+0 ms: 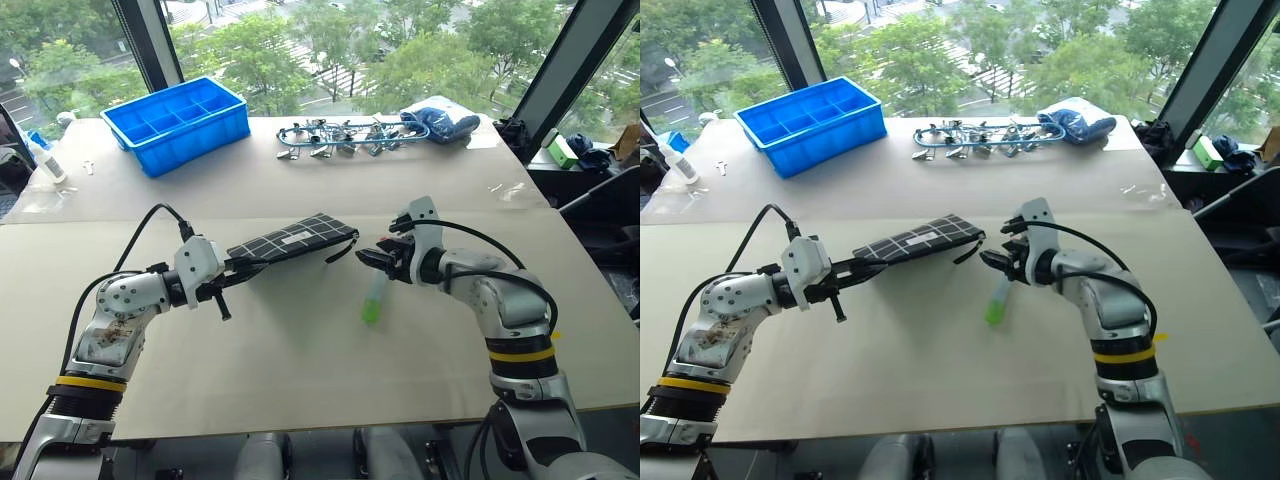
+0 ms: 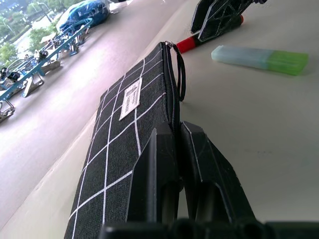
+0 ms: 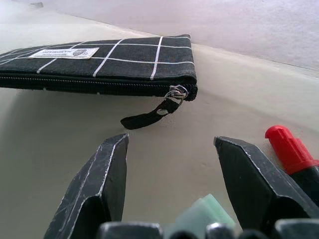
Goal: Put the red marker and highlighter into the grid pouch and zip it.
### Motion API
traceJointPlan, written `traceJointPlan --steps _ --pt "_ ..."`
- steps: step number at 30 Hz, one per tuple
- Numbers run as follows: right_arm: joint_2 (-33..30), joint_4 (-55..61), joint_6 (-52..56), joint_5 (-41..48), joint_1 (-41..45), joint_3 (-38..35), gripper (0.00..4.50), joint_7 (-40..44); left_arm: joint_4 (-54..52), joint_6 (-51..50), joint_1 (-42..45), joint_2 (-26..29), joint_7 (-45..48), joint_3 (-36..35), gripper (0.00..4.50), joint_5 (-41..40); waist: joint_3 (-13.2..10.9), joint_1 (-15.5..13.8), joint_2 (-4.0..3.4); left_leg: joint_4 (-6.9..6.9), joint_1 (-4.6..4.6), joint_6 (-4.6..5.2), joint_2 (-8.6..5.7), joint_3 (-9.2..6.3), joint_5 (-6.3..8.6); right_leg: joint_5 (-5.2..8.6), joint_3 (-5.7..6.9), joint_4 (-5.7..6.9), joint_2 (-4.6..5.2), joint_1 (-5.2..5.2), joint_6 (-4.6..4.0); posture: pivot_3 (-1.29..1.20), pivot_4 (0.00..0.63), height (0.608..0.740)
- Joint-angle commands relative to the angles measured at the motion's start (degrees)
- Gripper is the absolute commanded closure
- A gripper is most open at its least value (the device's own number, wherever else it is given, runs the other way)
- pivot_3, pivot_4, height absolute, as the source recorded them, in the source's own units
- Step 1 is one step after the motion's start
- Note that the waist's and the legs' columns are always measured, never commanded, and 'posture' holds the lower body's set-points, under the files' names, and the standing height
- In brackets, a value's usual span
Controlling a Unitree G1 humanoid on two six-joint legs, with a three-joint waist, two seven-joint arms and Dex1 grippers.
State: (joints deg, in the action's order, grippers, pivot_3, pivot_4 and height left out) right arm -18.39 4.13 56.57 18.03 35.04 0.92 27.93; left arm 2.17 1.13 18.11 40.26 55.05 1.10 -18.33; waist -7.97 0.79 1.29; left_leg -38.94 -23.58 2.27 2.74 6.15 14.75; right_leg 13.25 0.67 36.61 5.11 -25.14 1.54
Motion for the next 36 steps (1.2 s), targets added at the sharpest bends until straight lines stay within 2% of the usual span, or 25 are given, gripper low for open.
traceJointPlan --steps 1,14,17,23,24,31,36 --pt "1.3 -3.3 -3.3 -0.9 2.9 0.1 1.44 -1.3 -2.8 -1.4 0.6 -0.8 -0.8 -1.7 4.5 -1.0 0.0 0.0 0.0 -0.01 0.01 0.0 0.0 0.0 0.0 0.0 -0.01 0.0 0.0 0.0 0.0 0.0 0.15 0.74" --pt "5.9 -19.8 -12.9 -5.2 9.9 1.6 1.44 -2.8 -6.8 -4.8 -0.5 -3.6 -2.2 -2.8 4.5 -1.4 0.0 0.1 0.0 0.0 0.01 -0.02 0.01 0.0 -0.01 0.0 -0.01 0.06 -0.02 -0.01 0.0 0.0 0.15 0.74" --pt "5.9 -20.9 -14.2 -5.6 10.3 1.7 2.12 -2.4 -7.1 -5.2 -0.5 -3.8 -2.2 -3.2 4.5 -1.4 0.0 0.1 0.0 0.0 -0.01 -0.02 0.0 0.01 -0.02 0.0 0.0 0.06 -0.01 0.0 0.0 0.0 0.15 0.74" --pt "5.5 -19.0 -15.2 -4.7 9.7 2.1 4.25 0.5 -7.2 -5.6 -0.2 -4.0 -2.1 -3.5 4.5 -1.3 0.0 0.1 0.0 0.0 0.0 -0.03 0.01 0.0 -0.02 -0.01 0.0 0.07 -0.02 0.0 0.0 0.0 0.15 0.74" --pt "5.5 -18.9 -15.2 -4.7 9.7 2.2 4.46 0.8 -7.1 -5.5 -0.1 -4.0 -2.1 -3.5 4.5 -1.2 0.0 0.1 0.0 0.0 0.0 -0.03 0.01 0.0 -0.02 -0.01 0.0 0.07 -0.02 0.0 0.0 0.0 0.15 0.74" --pt "6.2 -19.5 -15.2 -5.6 10.3 3.0 4.46 1.0 -6.9 -5.4 0.2 -4.2 -2.0 -3.3 4.5 -1.0 0.0 0.1 -0.01 0.0 0.0 -0.03 0.01 -0.01 -0.02 -0.01 0.0 0.07 -0.02 0.0 -0.01 0.0 0.15 0.74" --pt "6.2 -13.9 -13.1 -2.9 9.6 7.5 4.46 8.7 -6.9 -5.6 0.4 -4.4 -2.0 -3.0 4.5 -0.9 0.0 0.1 -0.01 0.0 0.0 -0.03 0.01 -0.01 -0.02 -0.01 0.0 0.07 -0.02 -0.01 -0.01 0.0 0.15 0.74"
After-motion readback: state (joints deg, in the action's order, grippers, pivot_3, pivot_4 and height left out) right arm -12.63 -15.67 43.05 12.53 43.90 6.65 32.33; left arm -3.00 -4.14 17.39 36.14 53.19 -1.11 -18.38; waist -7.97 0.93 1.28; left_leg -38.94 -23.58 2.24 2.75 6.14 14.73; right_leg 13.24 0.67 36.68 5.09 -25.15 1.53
